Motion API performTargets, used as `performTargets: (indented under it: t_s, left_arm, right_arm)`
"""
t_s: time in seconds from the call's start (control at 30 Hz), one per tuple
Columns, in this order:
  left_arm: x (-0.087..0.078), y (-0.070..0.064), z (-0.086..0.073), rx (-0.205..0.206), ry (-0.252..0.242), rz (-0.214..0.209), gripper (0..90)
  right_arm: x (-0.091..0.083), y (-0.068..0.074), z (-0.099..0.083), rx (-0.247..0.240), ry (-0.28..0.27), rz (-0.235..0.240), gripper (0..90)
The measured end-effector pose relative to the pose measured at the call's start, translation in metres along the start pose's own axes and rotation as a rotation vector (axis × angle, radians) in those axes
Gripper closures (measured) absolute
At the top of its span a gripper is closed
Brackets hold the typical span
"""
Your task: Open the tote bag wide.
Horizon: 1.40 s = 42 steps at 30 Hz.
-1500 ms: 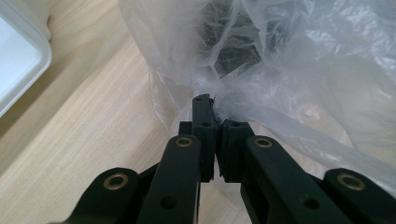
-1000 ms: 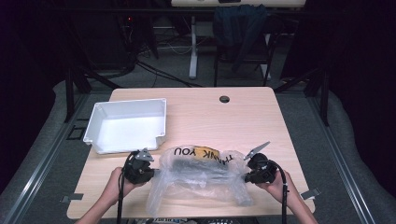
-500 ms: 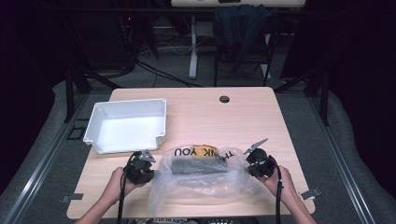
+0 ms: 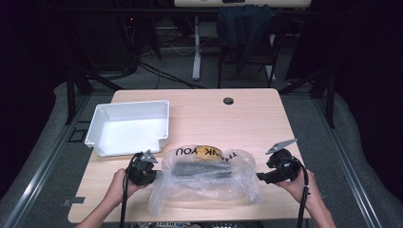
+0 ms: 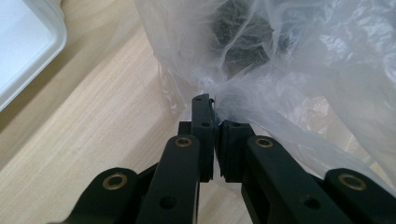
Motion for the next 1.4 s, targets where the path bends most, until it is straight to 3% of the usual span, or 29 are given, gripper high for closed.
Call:
performTargets:
  t_s: [0.17, 0.27, 0.4, 0.57, 0.73, 0.77, 0.8, 0.83, 0.9, 0.97, 1.0, 1.07, 1.17, 1.27, 1.3, 1.4]
  left_arm:
    - [-0.001, 0.0, 0.001, 0.002, -0.005, 0.002, 86.7]
    - [-0.001, -0.001, 0.001, 0.002, -0.006, 0.008, 86.7]
    - [-0.001, -0.001, 0.001, 0.006, -0.002, 0.002, 86.7]
    - [0.0, -0.001, 0.002, 0.009, 0.0, 0.005, 86.4]
    - [0.0, -0.001, 0.002, 0.007, 0.001, 0.006, 85.7]
    - [0.0, -0.001, 0.002, 0.008, 0.0, 0.006, 85.2]
    - [0.0, -0.001, 0.002, 0.008, 0.0, 0.006, 84.6]
    - [0.0, -0.001, 0.002, 0.004, -0.003, 0.002, 83.9]
    - [0.0, 0.0, 0.002, 0.002, -0.003, 0.0, 81.5]
    - [0.0, 0.0, 0.002, 0.003, -0.002, 0.002, 79.7]
    - [-0.001, 0.001, 0.002, 0.002, -0.004, 0.0, 73.6]
    - [-0.001, 0.002, 0.003, 0.0, -0.005, -0.007, 69.1]
    - [-0.005, 0.005, 0.003, -0.015, -0.008, -0.004, 58.8]
    - [-0.008, 0.007, 0.002, -0.023, -0.012, -0.004, 49.2]
    - [-0.009, 0.008, 0.002, -0.034, -0.013, -0.005, 49.2]
    - [-0.015, 0.013, -0.001, -0.066, -0.02, 0.002, 36.8]
  right_arm:
    - [-0.015, 0.004, 0.005, -0.013, -0.054, 0.004, 32.2]
    - [-0.029, 0.018, 0.014, -0.044, -0.11, 0.015, 30.3]
    - [-0.033, 0.029, 0.02, -0.064, -0.145, 0.052, 27.7]
    - [-0.022, 0.053, 0.035, -0.118, -0.151, 0.142, 23.9]
    - [-0.006, 0.067, 0.045, -0.171, -0.12, 0.15, 24.1]
    - [0.004, 0.072, 0.048, -0.18, -0.103, 0.13, 32.1]
    - [0.004, 0.072, 0.048, -0.18, -0.103, 0.13, 32.1]
    - [0.011, 0.071, 0.049, -0.177, -0.081, 0.12, 46.6]
    - [0.02, 0.07, 0.049, -0.168, -0.068, 0.114, 59.1]
    - [0.023, 0.069, 0.048, -0.172, -0.054, 0.116, 64.2]
    - [0.029, 0.068, 0.048, -0.17, -0.041, 0.121, 76.7]
    - [0.034, 0.068, 0.047, -0.159, -0.048, 0.117, 83.9]
    - [0.037, 0.066, 0.047, -0.167, -0.029, 0.112, 89.7]
    - [0.038, 0.065, 0.046, -0.162, -0.027, 0.109, 90.0]
    - [0.038, 0.065, 0.046, -0.162, -0.027, 0.109, 90.0]
    - [0.038, 0.064, 0.046, -0.152, -0.04, 0.103, 90.0]
Point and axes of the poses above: each handheld gripper's, and its own axes: x roughly forward along the jaws, z roughly out of its top, y roughly to its left, the point moved 3 cm from there along x, roughly forward along the jaws, and after that the axes turned 4 degrees about z, right-handed, at the moved point
